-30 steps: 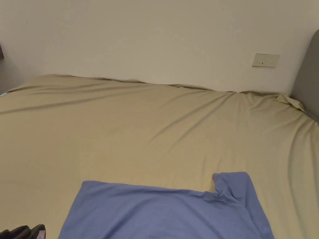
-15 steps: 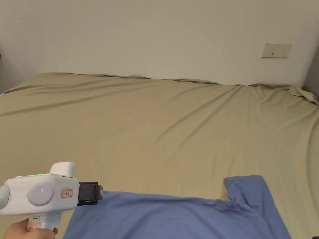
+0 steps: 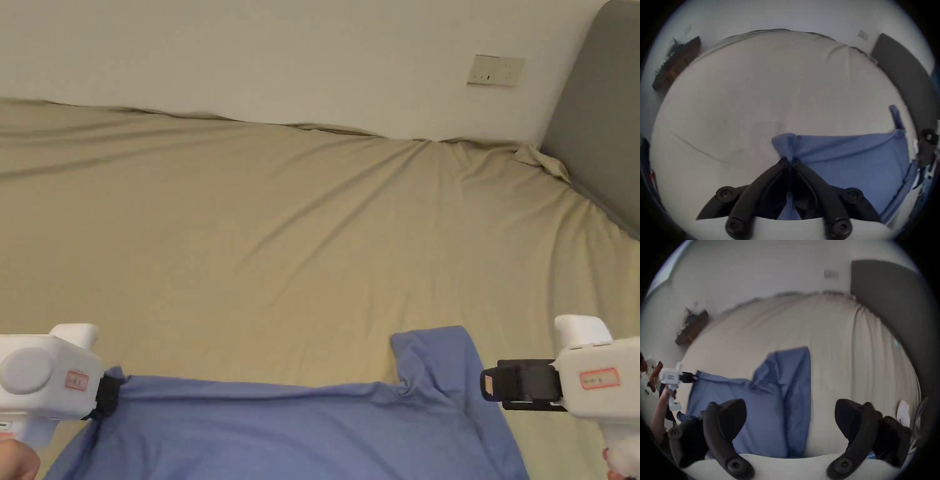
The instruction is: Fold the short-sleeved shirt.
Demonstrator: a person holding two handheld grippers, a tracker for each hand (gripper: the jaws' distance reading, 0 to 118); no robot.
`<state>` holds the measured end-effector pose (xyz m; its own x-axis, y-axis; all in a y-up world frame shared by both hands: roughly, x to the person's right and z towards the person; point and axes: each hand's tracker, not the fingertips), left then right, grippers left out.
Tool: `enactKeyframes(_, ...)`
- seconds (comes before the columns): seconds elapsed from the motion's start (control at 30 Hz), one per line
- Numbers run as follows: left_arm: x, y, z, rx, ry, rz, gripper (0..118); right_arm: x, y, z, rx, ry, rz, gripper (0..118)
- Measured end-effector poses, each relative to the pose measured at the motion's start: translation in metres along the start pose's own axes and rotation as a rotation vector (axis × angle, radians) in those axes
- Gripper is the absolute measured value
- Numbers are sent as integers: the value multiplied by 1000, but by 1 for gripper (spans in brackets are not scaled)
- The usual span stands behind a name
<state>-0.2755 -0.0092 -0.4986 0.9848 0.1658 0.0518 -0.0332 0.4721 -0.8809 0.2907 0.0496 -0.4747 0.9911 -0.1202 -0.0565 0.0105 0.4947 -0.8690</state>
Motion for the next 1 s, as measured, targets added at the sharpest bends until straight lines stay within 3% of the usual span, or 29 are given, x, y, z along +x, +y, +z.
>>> enactKeyframes(0.1, 2, 0, 4, -6, 50, -12, 1, -2, 29, -59, -195, -50, -4, 110)
enactKeyframes(0.23, 1, 1, 4, -13, 33, 9, 2, -8, 40, -106, -278, -59, -48, 102)
enactKeyframes(0.33, 1, 1, 4, -29, 30, 14, 1, -11, 42, -114, -349, -143, -35, 75)
enactKeyframes(0.37, 0, 2, 2, -29, 29, 14, 2, -12, 44, -104, -312, -102, -44, 46)
enactKeyframes(0.4, 0, 3, 2, -32, 29, 14, 1, -13, 47, -98, -311, -104, -39, 3)
enactKeyframes(0.6, 5, 2, 33, 16, 14, -20, 2, -23, 39, -31, -122, -87, -5, 3)
enactKeyframes(0.67, 8, -4, 58, 55, -10, -60, 1, -25, 33, 0, -74, -13, -8, 3)
enactKeyframes(0.73, 8, -10, 84, 76, -22, -77, 1, -33, 24, 31, -28, -16, 44, 3)
enactKeyframes(0.8, 10, -22, 112, 120, -18, -92, 1, -40, 10, 66, 23, -7, 95, 3)
enactKeyframes(1.0, 6, -82, 187, 240, -34, -126, 1, -45, -64, 157, 170, 40, 102, 3)
